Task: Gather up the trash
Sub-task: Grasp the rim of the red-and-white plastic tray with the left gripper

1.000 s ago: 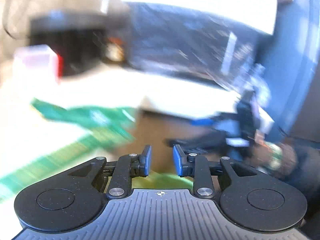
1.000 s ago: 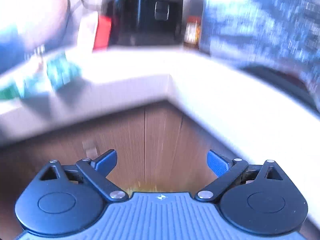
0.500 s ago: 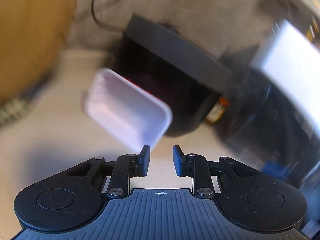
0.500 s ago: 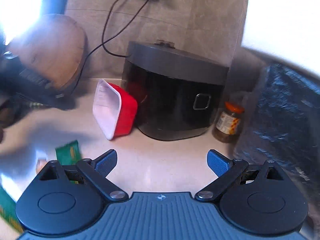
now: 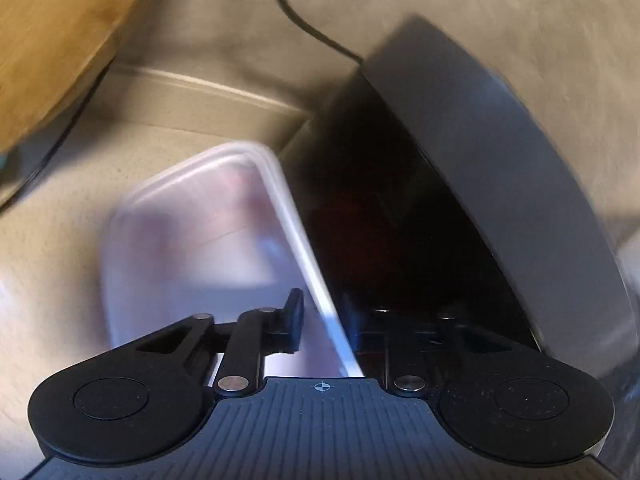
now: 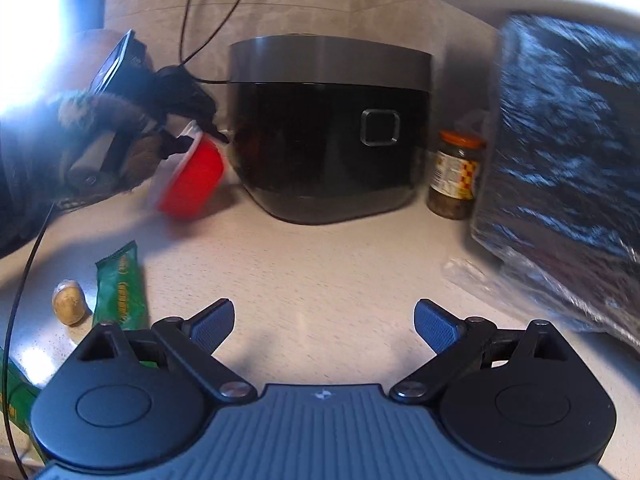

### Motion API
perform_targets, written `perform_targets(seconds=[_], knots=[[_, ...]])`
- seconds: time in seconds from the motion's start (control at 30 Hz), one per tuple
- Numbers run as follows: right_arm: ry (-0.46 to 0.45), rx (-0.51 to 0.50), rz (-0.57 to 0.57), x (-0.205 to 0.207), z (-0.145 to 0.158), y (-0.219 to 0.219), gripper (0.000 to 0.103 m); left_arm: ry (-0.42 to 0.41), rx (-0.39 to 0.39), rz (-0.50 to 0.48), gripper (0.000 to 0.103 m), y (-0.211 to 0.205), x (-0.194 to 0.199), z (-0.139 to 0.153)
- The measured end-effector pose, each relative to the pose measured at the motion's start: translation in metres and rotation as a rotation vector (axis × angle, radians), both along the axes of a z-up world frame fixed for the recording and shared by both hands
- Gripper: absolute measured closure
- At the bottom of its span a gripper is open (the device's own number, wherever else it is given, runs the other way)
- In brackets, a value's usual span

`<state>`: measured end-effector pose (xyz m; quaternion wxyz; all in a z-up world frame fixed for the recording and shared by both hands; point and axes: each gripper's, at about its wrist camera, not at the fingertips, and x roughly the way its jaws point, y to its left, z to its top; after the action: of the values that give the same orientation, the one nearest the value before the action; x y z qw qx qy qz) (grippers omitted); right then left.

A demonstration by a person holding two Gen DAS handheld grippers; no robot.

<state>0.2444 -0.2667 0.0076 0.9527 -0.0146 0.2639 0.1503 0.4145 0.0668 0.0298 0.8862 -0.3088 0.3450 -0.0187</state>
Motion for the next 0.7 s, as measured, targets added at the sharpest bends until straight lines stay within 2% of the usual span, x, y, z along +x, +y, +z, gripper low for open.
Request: perform_targets(seconds=[0.07, 0.17, 0.2, 0.27, 0.33, 0.47, 0.53, 0.57, 0.63, 0.7], knots=[[0.001, 0.025, -0.003, -0.001, -0.002, -0.008, 0.006, 0.004, 0.071, -0.138, 0.088, -0.011, -0.010, 0.002], [-0.006, 0.044, -0.013, -0.002, -0.003, -0.012, 0.006, -0.008, 0.284, -0.398, 0.088, -0.046, -0.041, 0.012], [-0.006, 0.054, -0.014, -0.002, -0.003, -0.012, 0.006, -0.009, 0.324, -0.484, 0.087, -0.057, -0.053, 0.014], [-0.002, 0.077, -0.008, -0.003, -0.001, -0.011, 0.006, 0.012, 0.339, -0.621, 0.088, -0.075, -0.075, 0.016], [-0.001, 0.096, 0.003, -0.005, 0.004, -0.007, 0.006, 0.057, 0.318, -0.708, 0.086, -0.088, -0.092, 0.018], [-0.043, 0.081, 0.004, -0.015, 0.017, 0.002, 0.006, 0.087, 0.250, -0.806, 0.082, -0.099, -0.120, 0.034], [-0.059, 0.072, -0.002, -0.021, 0.022, 0.006, 0.006, 0.067, 0.215, -0.788, 0.082, -0.093, -0.126, 0.048], [-0.062, 0.072, -0.002, -0.024, 0.024, 0.007, 0.006, 0.033, 0.221, -0.769, 0.082, -0.089, -0.127, 0.056], [-0.063, 0.072, 0.005, -0.031, 0.026, 0.009, 0.006, -0.045, 0.289, -0.720, 0.082, -0.082, -0.135, 0.064], [-0.064, 0.062, 0.011, -0.038, 0.026, 0.011, 0.006, -0.050, 0.400, -0.677, 0.082, -0.084, -0.132, 0.058]])
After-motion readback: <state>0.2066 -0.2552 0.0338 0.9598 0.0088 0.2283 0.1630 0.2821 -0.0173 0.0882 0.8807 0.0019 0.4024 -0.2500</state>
